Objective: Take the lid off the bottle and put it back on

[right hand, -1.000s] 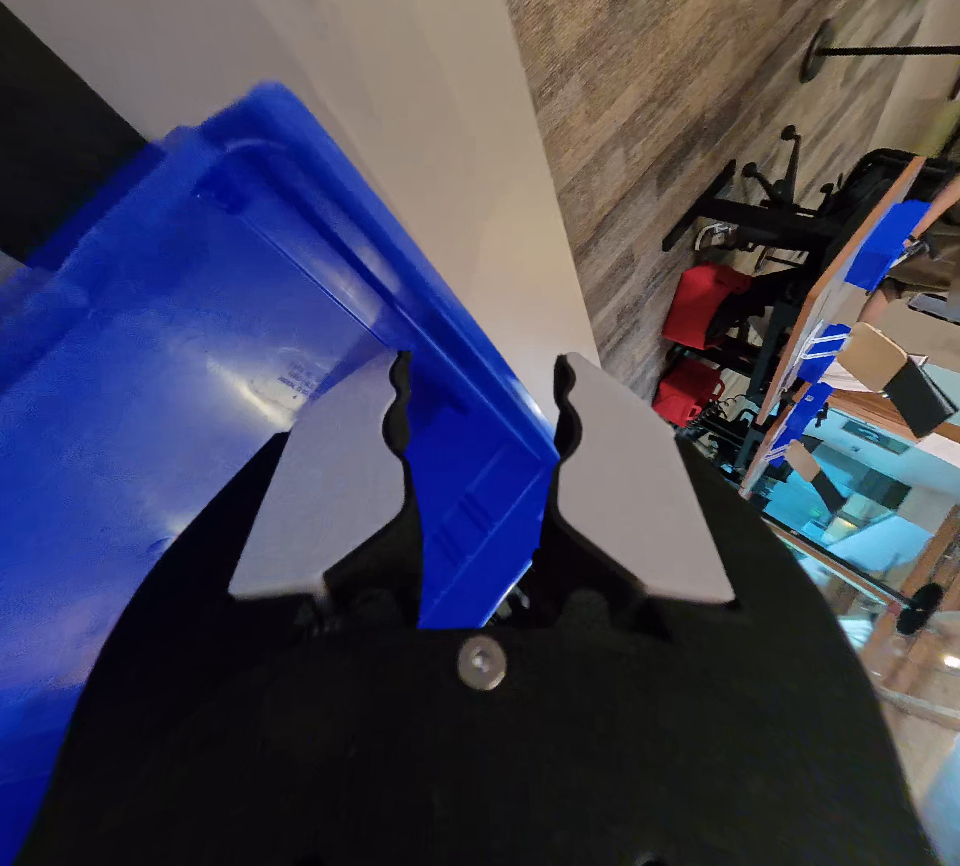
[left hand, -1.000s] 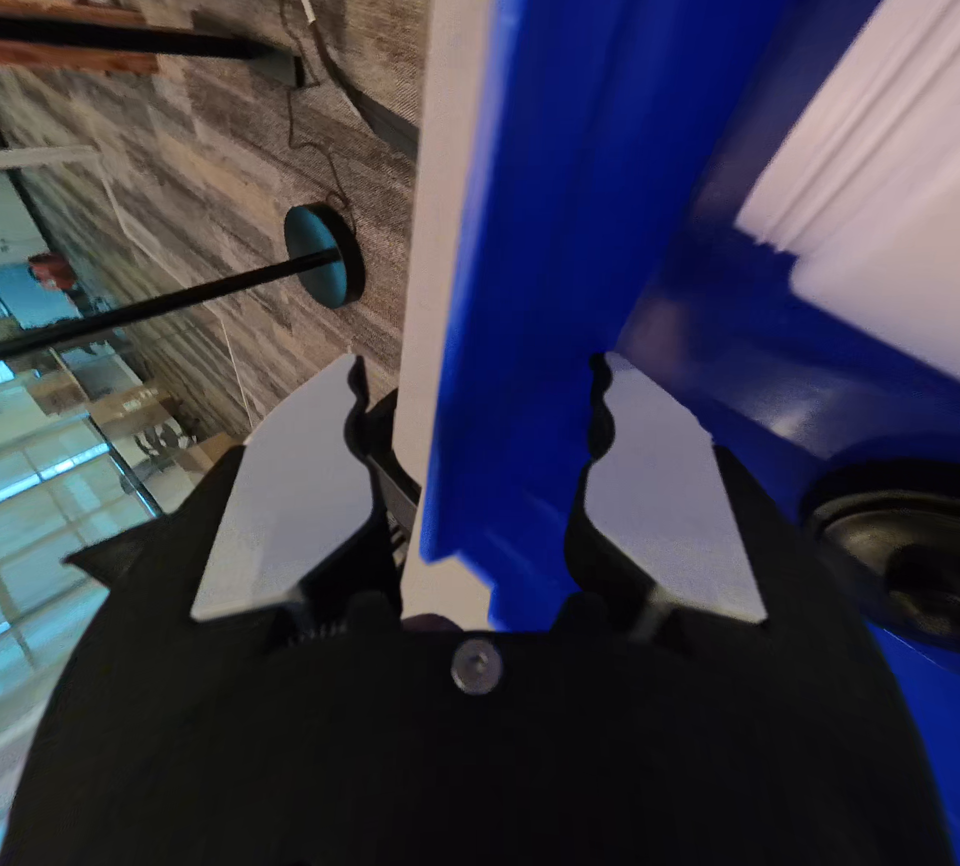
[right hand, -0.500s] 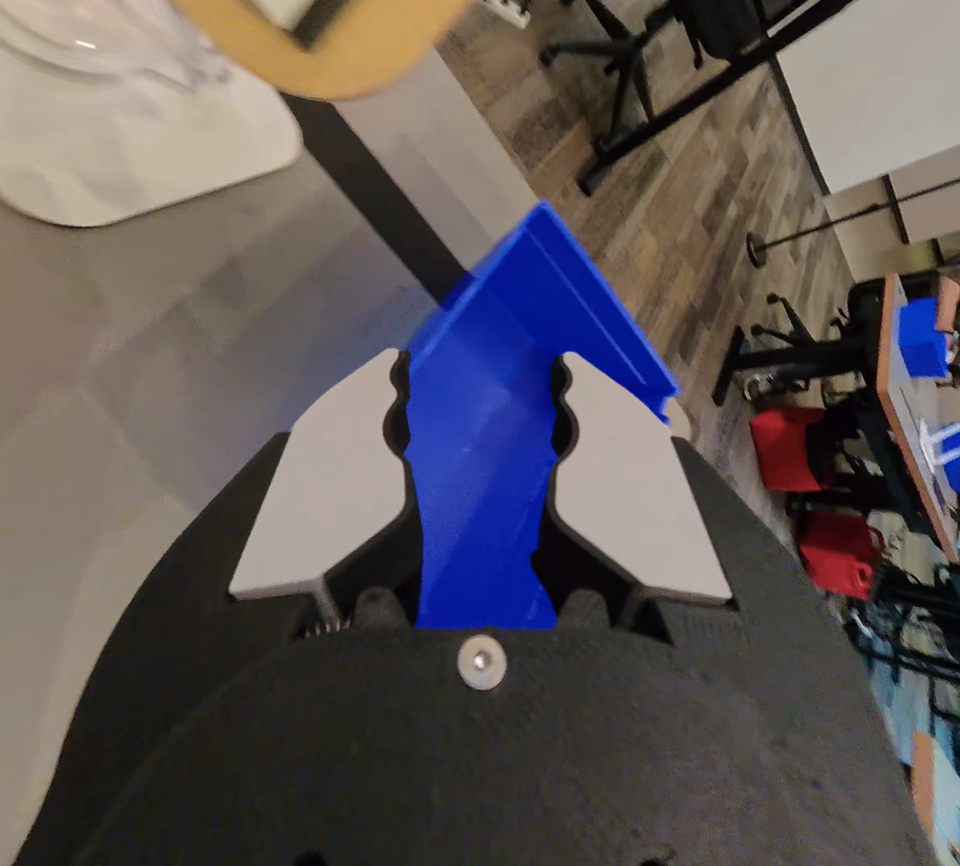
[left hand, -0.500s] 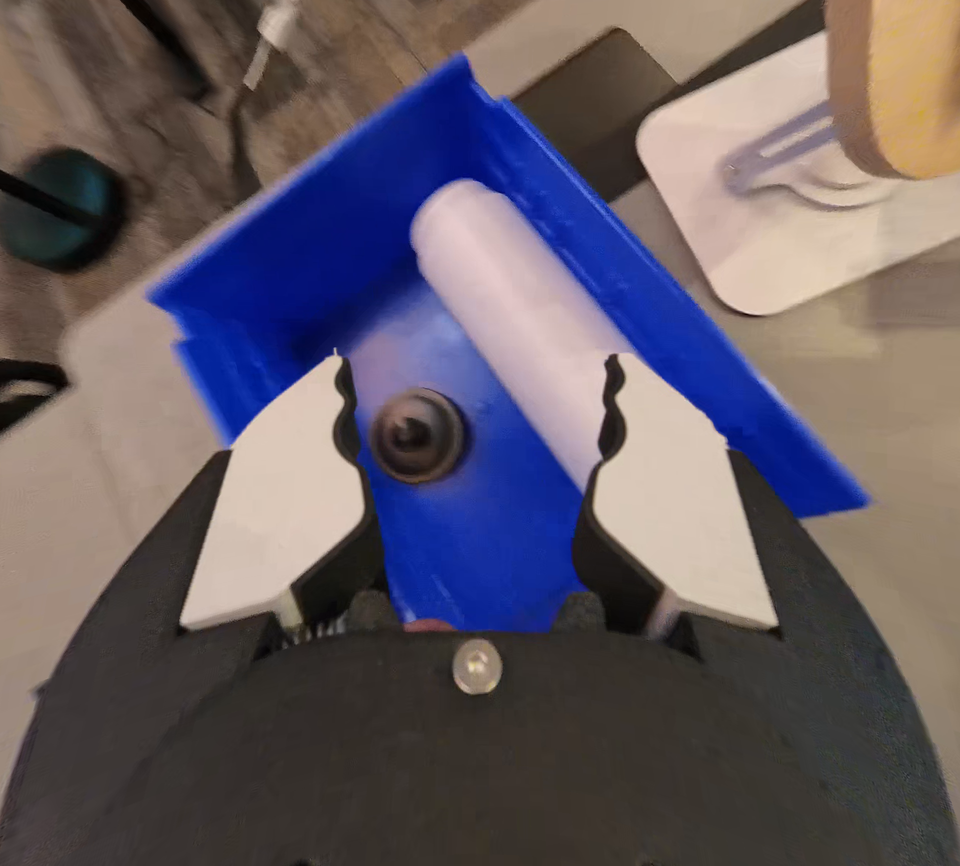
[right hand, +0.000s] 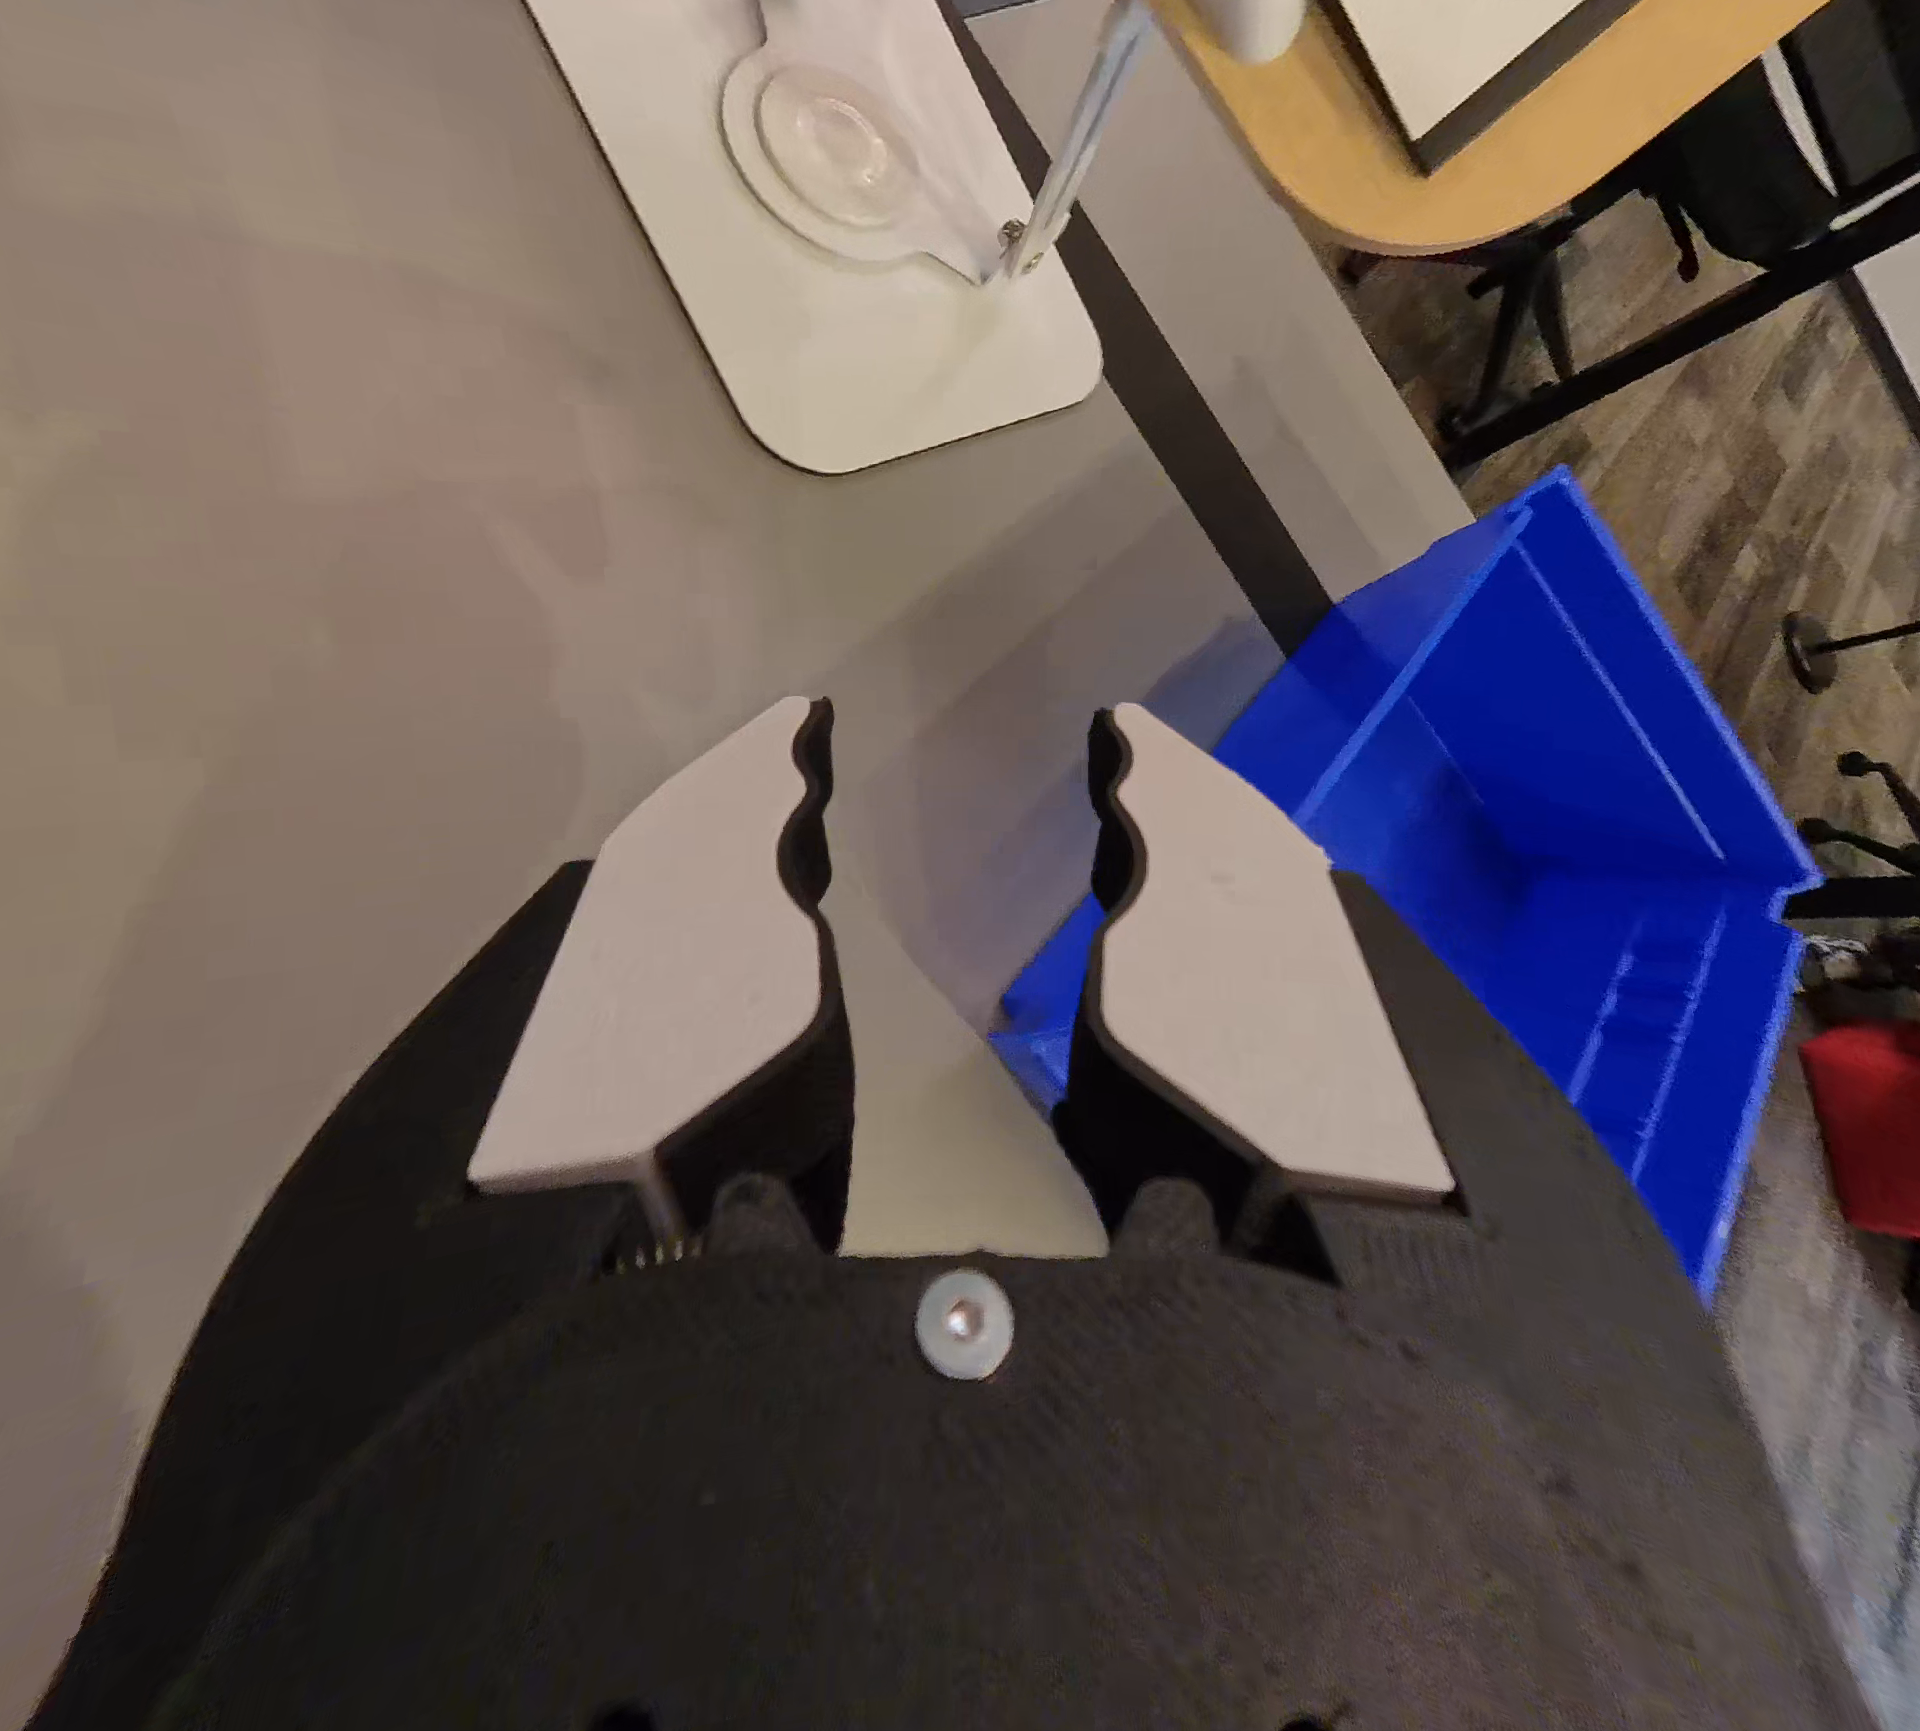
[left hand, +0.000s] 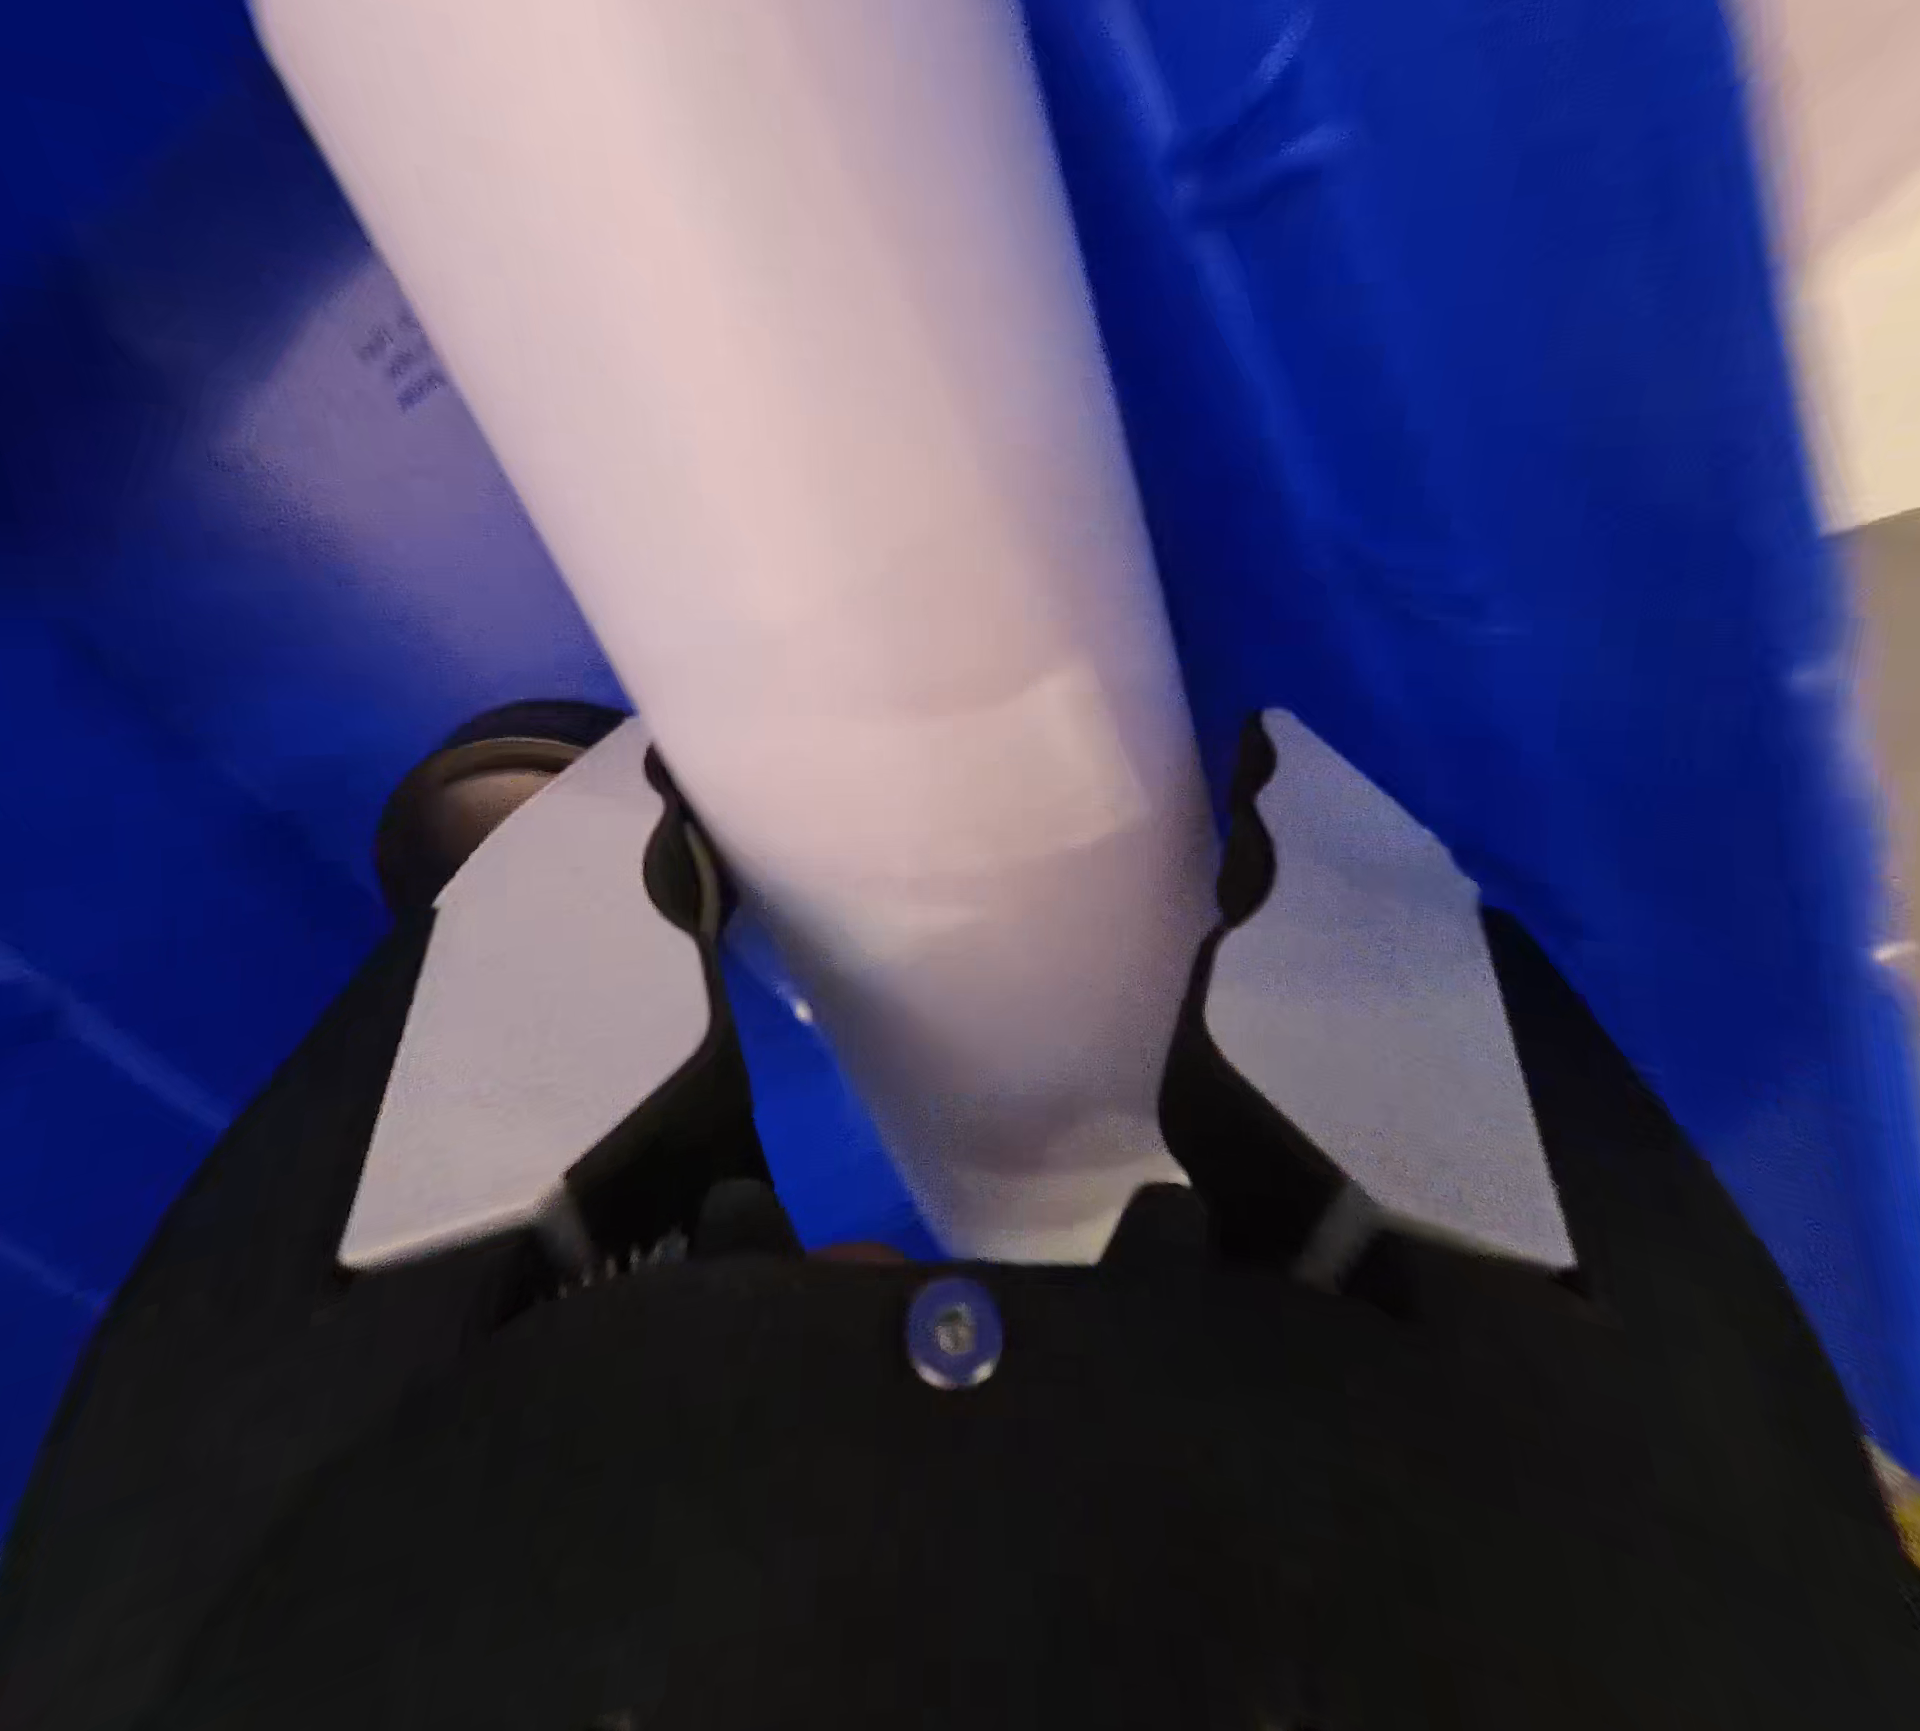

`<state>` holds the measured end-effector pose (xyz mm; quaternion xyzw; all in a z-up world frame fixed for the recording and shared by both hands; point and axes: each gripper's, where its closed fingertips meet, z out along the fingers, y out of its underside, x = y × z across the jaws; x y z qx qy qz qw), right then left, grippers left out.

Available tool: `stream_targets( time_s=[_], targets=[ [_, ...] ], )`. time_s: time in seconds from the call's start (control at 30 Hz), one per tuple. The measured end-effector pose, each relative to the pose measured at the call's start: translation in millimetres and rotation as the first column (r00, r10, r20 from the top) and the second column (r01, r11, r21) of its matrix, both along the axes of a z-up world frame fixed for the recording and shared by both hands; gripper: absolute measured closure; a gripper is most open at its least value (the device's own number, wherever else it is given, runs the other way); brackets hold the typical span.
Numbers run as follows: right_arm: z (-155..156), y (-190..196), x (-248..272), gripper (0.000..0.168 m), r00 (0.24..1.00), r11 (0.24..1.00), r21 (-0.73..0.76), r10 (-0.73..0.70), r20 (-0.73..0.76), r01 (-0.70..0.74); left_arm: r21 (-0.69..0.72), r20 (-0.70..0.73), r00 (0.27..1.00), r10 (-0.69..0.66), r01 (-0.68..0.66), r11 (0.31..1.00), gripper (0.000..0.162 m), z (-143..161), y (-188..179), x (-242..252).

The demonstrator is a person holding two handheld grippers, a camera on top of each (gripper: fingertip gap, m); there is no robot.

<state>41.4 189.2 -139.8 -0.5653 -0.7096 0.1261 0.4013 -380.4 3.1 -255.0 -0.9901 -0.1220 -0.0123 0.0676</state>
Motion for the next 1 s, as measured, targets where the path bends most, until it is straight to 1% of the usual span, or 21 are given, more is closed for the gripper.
stream_targets(
  time_s=[0.03,0.07,0.13,0.17,0.2,0.27,0.4,0.5,0.57,0.63,0.67,0.73,0.77,0.83,0.87,0.93,1.0],
  targets=[
    [-1.7,-1.9,-0.3,0.121,1.0,1.0,-0.011,0.006,-0.006,-0.006,-0.052,-0.019,1.0,-0.009,0.008,0.999,0.058,-8.2,-6.2,-4.2],
    [-4.1,-3.6,-0.9,0.121,1.0,1.0,-0.019,0.011,-0.008,-0.011,-0.055,-0.032,0.999,-0.013,0.011,0.998,0.057,-11.1,-6.4,-8.3],
    [-8.9,-6.3,-2.3,0.121,1.0,0.999,-0.024,0.02,-0.008,-0.021,-0.032,-0.064,0.998,-0.008,0.005,0.999,0.063,-6.9,-7.2,-14.7],
    [-10.6,-7.8,-2.9,0.121,1.0,0.999,-0.024,0.026,-0.008,-0.027,-0.013,-0.108,0.994,-0.015,0.014,1.0,0.068,-2.8,-8.7,-20.1],
    [-11.8,-9.8,-3.4,0.121,0.999,0.999,-0.029,0.034,-0.01,-0.034,0.02,-0.123,0.992,-0.01,0.013,1.0,0.072,2.0,-10.0,-22.5],
    [-11.7,-13.9,-4.3,0.121,0.999,0.998,-0.043,0.047,-0.025,-0.048,0.112,-0.104,0.994,0.025,-0.013,0.994,0.072,11.6,-12.4,-21.3],
    [-10.1,-22.6,-6.9,0.122,0.997,0.995,-0.074,0.071,-0.044,-0.074,0.214,-0.144,0.987,0.064,-0.032,0.976,0.073,29.4,-31.2,-23.9],
    [-2.7,-39.2,-12.1,0.12,0.99,0.987,-0.099,0.12,-0.076,-0.128,0.366,-0.149,0.982,0.118,-0.056,0.929,0.073,59.9,-45.2,-18.1],
    [6.4,-56.9,-16.9,0.115,0.978,0.972,-0.138,0.172,-0.122,-0.188,0.482,-0.155,0.981,0.116,-0.027,0.876,0.073,87.7,-54.2,-4.7],
    [19.3,-77.1,-23.5,0.11,0.955,0.945,-0.199,0.221,-0.196,-0.26,0.607,-0.177,0.982,0.07,0.053,0.793,0.073,118.5,-59.1,20.5],
    [26.2,-87.5,-27.6,0.104,0.942,0.925,-0.239,0.24,-0.235,-0.295,0.657,-0.193,0.98,0.037,0.101,0.747,0.073,132.1,-60.7,37.8],
    [43.1,-108.6,-37.4,0.085,0.905,0.873,-0.315,0.267,-0.331,-0.373,0.722,-0.254,0.966,-0.049,0.223,0.655,0.073,152.2,-59.5,79.6],
    [52.4,-120.3,-41.9,0.081,0.88,0.835,-0.353,0.283,-0.382,-0.423,0.742,-0.282,0.954,-0.105,0.286,0.606,0.073,157.8,-56.1,104.9],
    [70.6,-139.9,-50.7,0.071,0.825,0.753,-0.412,0.3,-0.479,-0.513,0.771,-0.314,0.926,-0.209,0.377,0.513,0.072,160.4,-45.6,158.3],
    [78.5,-147.8,-54.9,0.068,0.8,0.711,-0.438,0.299,-0.52,-0.55,0.793,-0.305,0.915,-0.264,0.398,0.462,0.072,159.0,-38.3,187.2],
    [88.7,-157.4,-63.1,0.064,0.771,0.638,-0.488,0.283,-0.571,-0.596,0.828,-0.279,0.888,-0.366,0.415,0.377,0.073,151.0,-23.7,242.5],
    [91.6,-162.1,-70.6,0.057,0.746,0.591,-0.505,0.277,-0.606,-0.629,0.852,-0.262,0.856,-0.446,0.422,0.309,0.073,140.0,-8.7,290.6]
  ],
)
